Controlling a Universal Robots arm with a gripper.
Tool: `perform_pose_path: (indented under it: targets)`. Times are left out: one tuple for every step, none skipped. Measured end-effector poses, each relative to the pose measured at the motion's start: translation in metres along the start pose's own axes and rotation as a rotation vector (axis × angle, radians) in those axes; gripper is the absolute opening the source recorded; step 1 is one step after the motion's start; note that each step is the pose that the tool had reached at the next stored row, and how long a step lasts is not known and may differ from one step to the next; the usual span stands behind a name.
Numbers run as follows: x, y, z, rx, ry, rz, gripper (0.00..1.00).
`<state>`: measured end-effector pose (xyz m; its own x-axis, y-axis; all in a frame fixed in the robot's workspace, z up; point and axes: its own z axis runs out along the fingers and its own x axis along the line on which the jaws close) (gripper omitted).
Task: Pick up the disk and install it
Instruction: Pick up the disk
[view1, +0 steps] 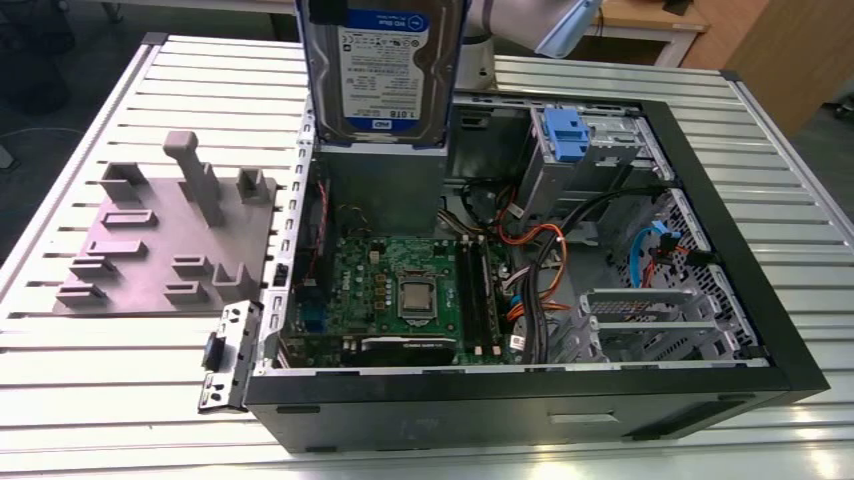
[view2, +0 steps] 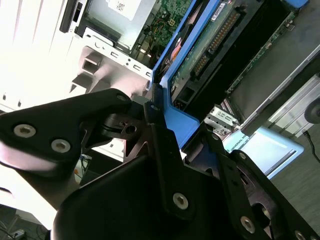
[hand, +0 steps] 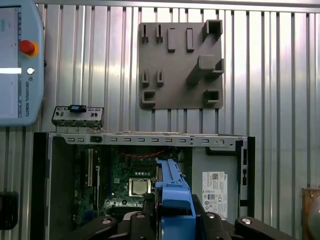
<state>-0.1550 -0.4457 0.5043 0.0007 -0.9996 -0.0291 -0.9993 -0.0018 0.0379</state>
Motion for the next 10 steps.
perform_pose_path:
  targets:
    - [0.0,-0.0012,0.0,0.0001,-0.0001,0.0,0.37]
    - [0.0,-0.0023,-0.0001,-0.0001,0.0001,0.0,0.37]
    - [0.0,-0.0035,-0.0002,0.0,0.0,0.0,0.37]
    - [0.0,-0.0048,-0.0002,0.0,0.0,0.0,0.37]
    - [0.0,-0.0059,-0.0002,0.0,0.0,0.0,0.37]
    - [0.0,-0.0069,-0.0003,0.0,0.0,0.0,0.37]
    - [0.0,-0.0078,-0.0003,0.0,0.0,0.0,0.37]
    - [0.0,-0.0085,-0.0003,0.0,0.0,0.0,0.37]
    - [0.0,-0.0094,-0.0003,0.0,0.0,0.0,0.37]
    - [0.0,-0.0101,-0.0004,0.0,0.0001,0.0,0.37]
